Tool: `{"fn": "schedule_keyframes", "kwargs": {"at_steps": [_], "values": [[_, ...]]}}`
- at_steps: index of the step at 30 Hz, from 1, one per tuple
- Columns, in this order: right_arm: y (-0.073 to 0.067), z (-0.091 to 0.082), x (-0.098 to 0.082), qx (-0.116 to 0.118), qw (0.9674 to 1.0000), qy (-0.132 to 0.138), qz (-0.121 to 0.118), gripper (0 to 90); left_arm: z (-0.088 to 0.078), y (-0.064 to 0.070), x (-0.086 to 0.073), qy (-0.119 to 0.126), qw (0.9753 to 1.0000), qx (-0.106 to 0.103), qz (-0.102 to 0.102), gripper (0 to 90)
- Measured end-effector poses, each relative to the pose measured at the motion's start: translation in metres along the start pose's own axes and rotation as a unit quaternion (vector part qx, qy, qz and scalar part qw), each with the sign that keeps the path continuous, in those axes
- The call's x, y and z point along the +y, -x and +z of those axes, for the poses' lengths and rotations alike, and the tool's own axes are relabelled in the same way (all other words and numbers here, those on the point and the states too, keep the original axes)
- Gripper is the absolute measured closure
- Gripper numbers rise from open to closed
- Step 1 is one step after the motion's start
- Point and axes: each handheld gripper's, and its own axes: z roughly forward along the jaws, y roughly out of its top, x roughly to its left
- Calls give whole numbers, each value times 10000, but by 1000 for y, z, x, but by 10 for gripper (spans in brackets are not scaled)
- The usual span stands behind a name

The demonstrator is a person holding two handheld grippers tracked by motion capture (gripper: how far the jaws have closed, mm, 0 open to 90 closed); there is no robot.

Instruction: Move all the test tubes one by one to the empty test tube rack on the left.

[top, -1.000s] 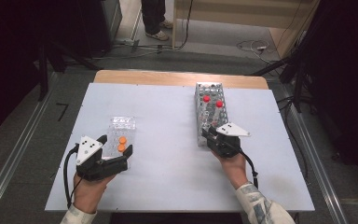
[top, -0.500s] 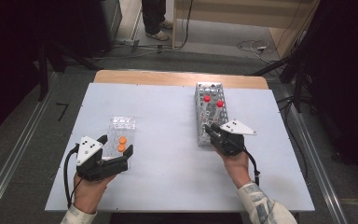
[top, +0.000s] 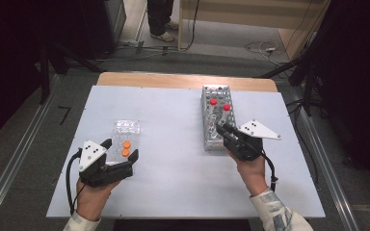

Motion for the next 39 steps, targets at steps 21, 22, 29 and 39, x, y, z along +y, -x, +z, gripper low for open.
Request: {"fn": "schedule_keyframes", "kwargs": {"at_steps": [21,22,29,39], "values": [[-73,23,-20,1062,9915,-539,-531,734,0,23,4,25,9992,-368,166,138],[-76,25,-21,1098,9908,-555,-571,734,0,25,5,42,9989,-421,186,148],[-96,35,-27,1300,9866,-676,-716,734,7,45,12,69,9960,-806,388,302],[-113,39,-31,1405,9832,-687,-940,733,30,65,8,-269,9906,-1201,599,508]]}}
